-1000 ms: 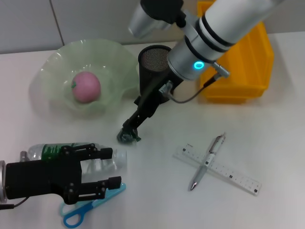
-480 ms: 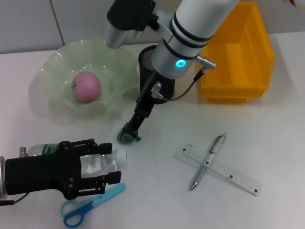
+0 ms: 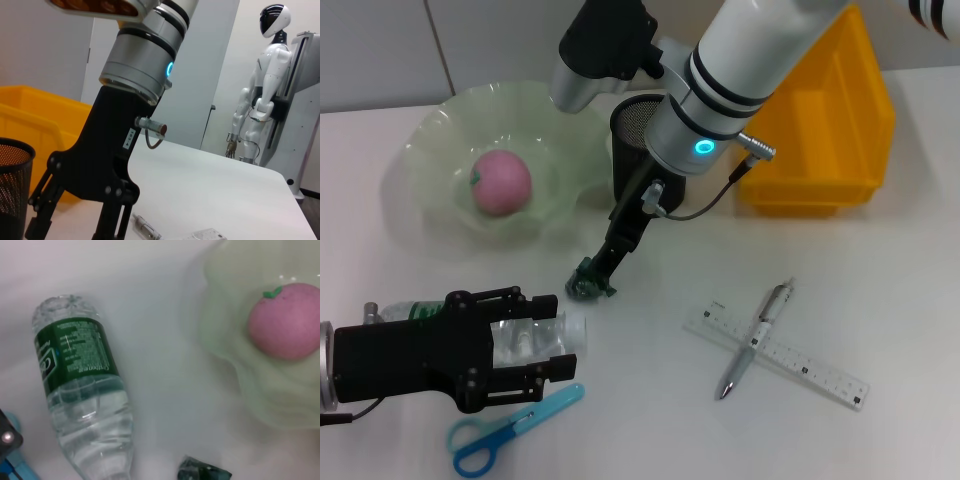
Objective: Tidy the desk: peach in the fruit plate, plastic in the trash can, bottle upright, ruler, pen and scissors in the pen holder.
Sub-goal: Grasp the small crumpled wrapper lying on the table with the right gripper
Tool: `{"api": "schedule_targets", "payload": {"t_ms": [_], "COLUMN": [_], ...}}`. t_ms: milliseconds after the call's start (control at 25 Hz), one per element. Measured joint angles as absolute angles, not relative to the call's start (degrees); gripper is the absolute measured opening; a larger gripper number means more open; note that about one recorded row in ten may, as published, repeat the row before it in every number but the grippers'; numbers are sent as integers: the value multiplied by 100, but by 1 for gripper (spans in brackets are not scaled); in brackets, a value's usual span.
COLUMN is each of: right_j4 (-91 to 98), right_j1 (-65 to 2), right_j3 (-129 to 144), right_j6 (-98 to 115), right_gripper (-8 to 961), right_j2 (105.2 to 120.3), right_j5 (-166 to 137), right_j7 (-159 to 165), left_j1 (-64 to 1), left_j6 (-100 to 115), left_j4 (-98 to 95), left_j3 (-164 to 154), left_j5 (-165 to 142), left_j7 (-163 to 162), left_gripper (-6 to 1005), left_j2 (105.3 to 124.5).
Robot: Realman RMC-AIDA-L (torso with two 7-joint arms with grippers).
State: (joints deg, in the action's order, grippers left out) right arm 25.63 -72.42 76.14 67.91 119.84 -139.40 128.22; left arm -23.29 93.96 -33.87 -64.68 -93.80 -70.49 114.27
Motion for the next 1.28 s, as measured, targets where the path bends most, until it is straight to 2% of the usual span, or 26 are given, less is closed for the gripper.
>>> {"api": "schedule_targets", "payload": {"t_ms": [680, 1000, 1160, 1200, 1280], "right_j4": [3908, 4237, 4137, 4050, 4001], "right_j1": [-6639, -6031, -5935, -5910, -5906], "right_j3": [7172, 6134, 6172, 6239, 6301], "right_j6": [7855, 8434, 8342, 8185, 8077], "right_gripper": [773, 767, 764, 763, 762], "right_j2": [11900, 11718, 11742, 11809, 11853], "right_j5": [-13632, -13350, -13359, -13469, -13533], "right_j7": [12831, 12316, 12111, 11995, 11958], "left_j1": [-2335, -2348, -2361, -2374, -2381], "left_j6": [9418, 9429, 9421, 9415, 9415], "left_j4": [-3370, -3388, -3390, -3388, -3384], "left_j3": [-6415, -6415, -6415, -6415, -6415], "left_j5": [-9377, -9377, -9377, -9377, -9378], "left_j7": [-7049, -7054, -7055, -7056, -7057], "left_gripper": [727, 727, 727, 727, 727], "left_j2": [11425, 11425, 11427, 11429, 11429]}}
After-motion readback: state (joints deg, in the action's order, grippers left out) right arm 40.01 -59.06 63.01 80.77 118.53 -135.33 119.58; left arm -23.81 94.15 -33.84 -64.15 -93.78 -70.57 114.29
